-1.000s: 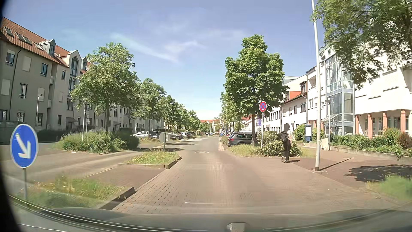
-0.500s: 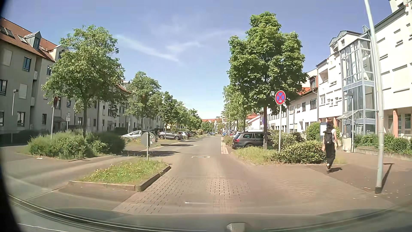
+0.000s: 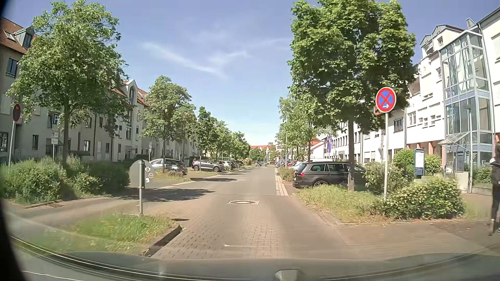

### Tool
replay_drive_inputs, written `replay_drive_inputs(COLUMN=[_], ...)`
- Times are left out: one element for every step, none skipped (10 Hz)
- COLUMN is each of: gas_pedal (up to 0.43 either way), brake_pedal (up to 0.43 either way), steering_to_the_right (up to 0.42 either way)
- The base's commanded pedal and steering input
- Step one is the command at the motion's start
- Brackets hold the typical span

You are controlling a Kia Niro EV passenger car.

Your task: Follow the waypoints while adhering to traffic rules and regulations

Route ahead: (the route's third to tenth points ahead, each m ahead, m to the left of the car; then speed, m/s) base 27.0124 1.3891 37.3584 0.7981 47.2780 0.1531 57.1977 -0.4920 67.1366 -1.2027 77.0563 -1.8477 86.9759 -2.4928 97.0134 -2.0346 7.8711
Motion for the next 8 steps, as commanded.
replay_drive_inputs(gas_pedal=[0.059,0.067,0.067,0.059,0.059,0.059,0.059,0.059], brake_pedal=[0.030,0.030,0.030,0.030,0.030,0.030,0.030,0.030], steering_to_the_right=[-0.037,-0.043,-0.041,-0.037,-0.035,-0.029,-0.019,-0.008])
